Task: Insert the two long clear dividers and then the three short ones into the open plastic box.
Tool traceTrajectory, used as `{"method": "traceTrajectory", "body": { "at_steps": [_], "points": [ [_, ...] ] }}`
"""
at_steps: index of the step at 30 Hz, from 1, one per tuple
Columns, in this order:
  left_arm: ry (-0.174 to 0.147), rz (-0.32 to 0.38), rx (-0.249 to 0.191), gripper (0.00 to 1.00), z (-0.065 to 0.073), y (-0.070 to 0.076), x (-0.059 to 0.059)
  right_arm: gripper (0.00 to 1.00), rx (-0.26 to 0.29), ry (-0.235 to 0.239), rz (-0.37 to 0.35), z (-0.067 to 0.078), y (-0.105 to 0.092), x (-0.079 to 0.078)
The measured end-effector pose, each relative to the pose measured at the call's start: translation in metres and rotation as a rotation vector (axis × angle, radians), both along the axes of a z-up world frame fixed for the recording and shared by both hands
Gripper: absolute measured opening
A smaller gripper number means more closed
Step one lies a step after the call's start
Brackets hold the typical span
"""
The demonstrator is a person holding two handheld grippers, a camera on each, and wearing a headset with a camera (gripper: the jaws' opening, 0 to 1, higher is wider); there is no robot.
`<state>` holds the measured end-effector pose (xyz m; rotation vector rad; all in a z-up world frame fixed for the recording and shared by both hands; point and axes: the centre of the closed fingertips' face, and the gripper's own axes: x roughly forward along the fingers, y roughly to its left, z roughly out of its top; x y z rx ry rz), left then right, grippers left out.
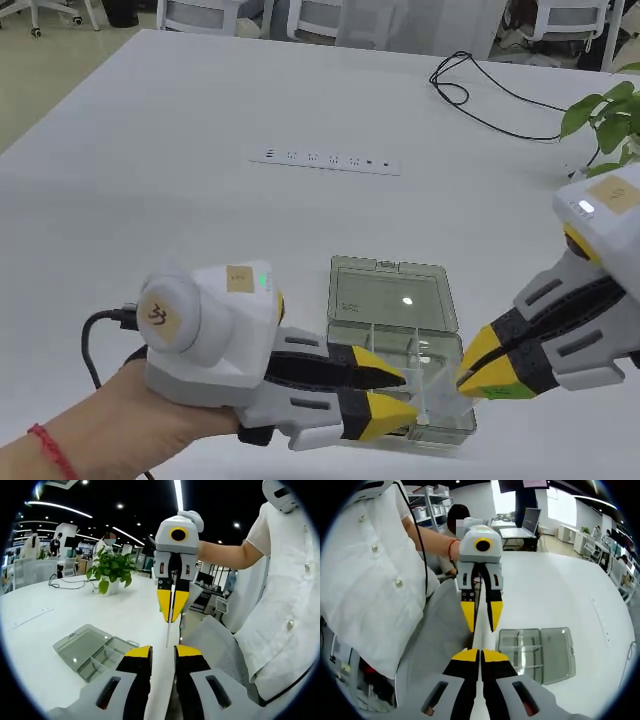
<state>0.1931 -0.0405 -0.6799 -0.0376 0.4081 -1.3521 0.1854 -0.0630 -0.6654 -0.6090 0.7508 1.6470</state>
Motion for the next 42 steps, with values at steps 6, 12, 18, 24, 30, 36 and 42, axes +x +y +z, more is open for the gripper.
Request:
{"method": "traceTrajectory", "body": {
  "at_steps": [6, 12, 18, 24, 30, 36, 42],
  "points": [
    [-0.012, 0.032, 0.027, 0.21, -0.005, 0.013, 0.005, 0.03, -0.01, -0.015, -0.022, -0.001, -0.005, 0.007],
    [-0.015, 0.062, 0.046, 0.3, -0.008, 0.023, 0.01, 0.03, -0.03, -0.035, -0.046, -0.005, -0.012, 0.018],
    [-0.017, 0.085, 0.079, 0.39, -0.016, 0.034, 0.014, 0.03, -0.065, -0.057, -0.064, -0.012, -0.02, 0.03],
    [-0.021, 0.111, 0.103, 0.53, -0.024, 0.043, 0.018, 0.03, -0.104, -0.082, -0.08, -0.022, -0.027, 0.043],
    [-0.026, 0.146, 0.122, 0.69, -0.033, 0.052, 0.024, 0.03, -0.142, -0.101, -0.094, -0.034, -0.032, 0.052],
    [-0.024, 0.165, 0.141, 0.81, -0.041, 0.059, 0.028, 0.03, -0.188, -0.124, -0.096, -0.052, -0.035, 0.06],
    [-0.02, 0.19, 0.149, 0.93, -0.047, 0.066, 0.033, 0.03, -0.232, -0.151, -0.104, -0.076, -0.039, 0.072]
  ]
}}
